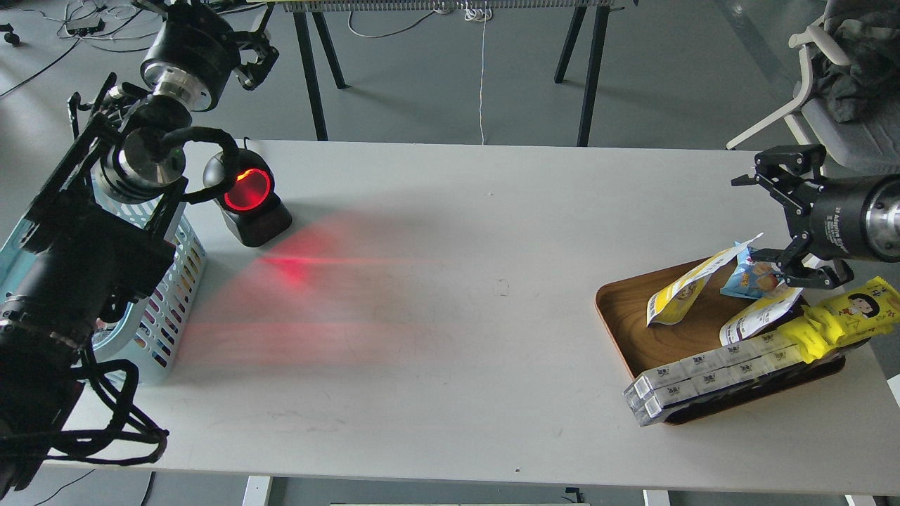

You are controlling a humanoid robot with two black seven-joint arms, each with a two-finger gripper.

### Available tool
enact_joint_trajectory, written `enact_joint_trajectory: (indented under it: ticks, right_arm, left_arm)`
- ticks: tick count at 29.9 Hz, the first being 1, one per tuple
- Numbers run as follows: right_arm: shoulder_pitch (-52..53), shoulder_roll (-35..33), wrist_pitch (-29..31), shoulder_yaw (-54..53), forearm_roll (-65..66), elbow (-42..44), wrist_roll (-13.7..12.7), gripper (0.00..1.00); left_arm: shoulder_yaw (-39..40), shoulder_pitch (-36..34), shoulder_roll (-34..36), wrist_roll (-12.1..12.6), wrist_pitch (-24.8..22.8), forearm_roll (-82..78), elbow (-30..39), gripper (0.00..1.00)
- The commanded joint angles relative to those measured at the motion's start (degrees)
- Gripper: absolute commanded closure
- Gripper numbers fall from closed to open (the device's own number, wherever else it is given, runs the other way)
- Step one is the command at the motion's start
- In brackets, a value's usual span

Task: Scan snack and place in basket
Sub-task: 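Lower the right gripper onto the yellow snack packet in the tray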

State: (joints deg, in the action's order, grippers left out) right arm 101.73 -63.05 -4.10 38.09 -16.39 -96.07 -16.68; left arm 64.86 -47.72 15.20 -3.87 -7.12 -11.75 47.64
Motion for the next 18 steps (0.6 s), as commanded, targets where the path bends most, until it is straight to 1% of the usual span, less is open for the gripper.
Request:
enact_joint_trajectory:
  ticks: [1,5,9,10,11,12,13,14,15,17,18]
  right_arm:
    - [-0.4,2.5,-2.4,0.4,-1.8,0.2,-0.6,0.03]
    - [-2.6,4.7,-4.7,0.1,-1.7,0.3,-0.7,0.05]
    - [-4.6,5.2,-5.7,0.1,-1.4,0.4,-0.6,0.08]
    - [-5.0,5.2,-6.2,0.1,-1.4,0.5,-0.6,0.14]
    - [-5.5,5.2,-6.4,0.0,-1.3,0.5,-0.7,0.23]
    - [-5.6,5.2,-6.4,0.0,-1.3,0.5,-0.7,0.29]
    - [-5.6,5.2,-6.4,0.0,-1.2,0.4,-0.9,0.4]
    - [-5.6,5.3,-6.4,-0.1,-1.3,0.4,-1.5,0.55]
    - [-5.6,5.4,-6.5,-0.1,-1.2,0.3,-2.3,0.64]
    - [-5.4,6.1,-6.7,-0.3,-1.1,0.4,-2.9,0.79]
    - [-5.4,6.2,-6.7,-0.3,-1.1,0.4,-3.0,0.85]
  left_arm:
    - [0.0,0.0,0.1,0.0,0.0,0.0,0.0,0.0]
    - [0.0,0.0,0.1,0.0,0.0,0.0,0.0,0.0]
    - [0.0,0.1,0.1,0.0,0.0,0.0,0.0,0.0]
    - [0.0,0.1,0.1,0.0,0.0,0.0,0.0,0.0]
    - [0.0,0.1,0.1,0.0,0.0,0.0,0.0,0.0]
    - [0.0,0.1,0.1,0.0,0.0,0.0,0.0,0.0]
    - [0.0,0.1,0.1,0.0,0.0,0.0,0.0,0.0]
    - [0.0,0.1,0.1,0.0,0.0,0.0,0.0,0.0]
    - [0.0,0.1,0.1,0.0,0.0,0.0,0.0,0.0]
    - [0.0,0.1,0.2,0.0,0.0,0.0,0.0,0.0]
    - [0.0,0.1,0.3,0.0,0.0,0.0,0.0,0.0]
